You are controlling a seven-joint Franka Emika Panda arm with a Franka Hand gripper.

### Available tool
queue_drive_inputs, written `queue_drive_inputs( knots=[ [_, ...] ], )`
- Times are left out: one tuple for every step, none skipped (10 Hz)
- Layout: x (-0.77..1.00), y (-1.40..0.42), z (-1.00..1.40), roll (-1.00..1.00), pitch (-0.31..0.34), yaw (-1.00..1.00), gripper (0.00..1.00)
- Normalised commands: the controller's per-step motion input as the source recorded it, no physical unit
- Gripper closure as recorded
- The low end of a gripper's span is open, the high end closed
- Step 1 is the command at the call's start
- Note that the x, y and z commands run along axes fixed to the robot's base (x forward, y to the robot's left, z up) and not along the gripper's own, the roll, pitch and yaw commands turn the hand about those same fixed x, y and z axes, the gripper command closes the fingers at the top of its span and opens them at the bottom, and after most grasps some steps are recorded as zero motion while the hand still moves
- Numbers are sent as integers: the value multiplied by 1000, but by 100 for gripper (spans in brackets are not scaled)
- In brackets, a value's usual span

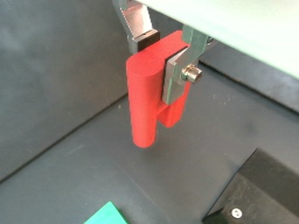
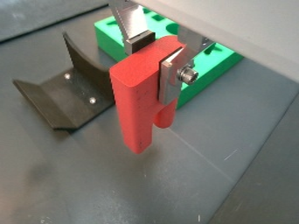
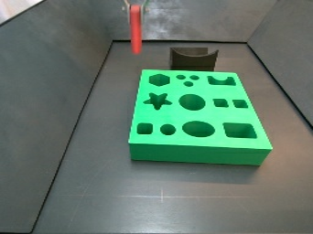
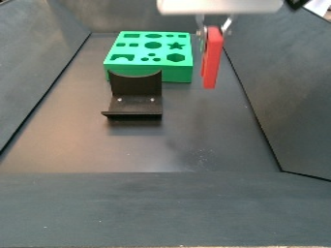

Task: Pick up the square-circle object. Move up. Rotate the square-circle object. Move to above the board. Insert the square-circle object.
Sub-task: Rotate the square-circle object.

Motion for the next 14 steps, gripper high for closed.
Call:
queue_drive_inputs(
  knots=[
    [20, 15, -1000, -112, -64, -10, 100],
    [19, 17, -1000, -110, -66, -11, 100],
    [19, 20, -917, -106, -73, -12, 100],
    [15, 20, -811, -105, -73, -13, 100],
    [15, 20, -601, -102, -73, -13, 100],
    [17, 19, -446, -100, -71, -15, 100],
    [3, 20, -270, -100, -49, -15, 100],
    [3, 20, -270, -100, -49, -15, 100],
    [-4, 19, -274, -101, -46, -15, 100],
    [-1, 20, -272, -101, -47, -15, 100],
    [0, 19, -272, -101, -48, -15, 100],
    [0, 0, 0, 99, -48, -15, 0],
    [0, 0, 1000, 94, -47, -5, 0],
    [-26, -4, 1000, 90, -23, -3, 0]
  ],
)
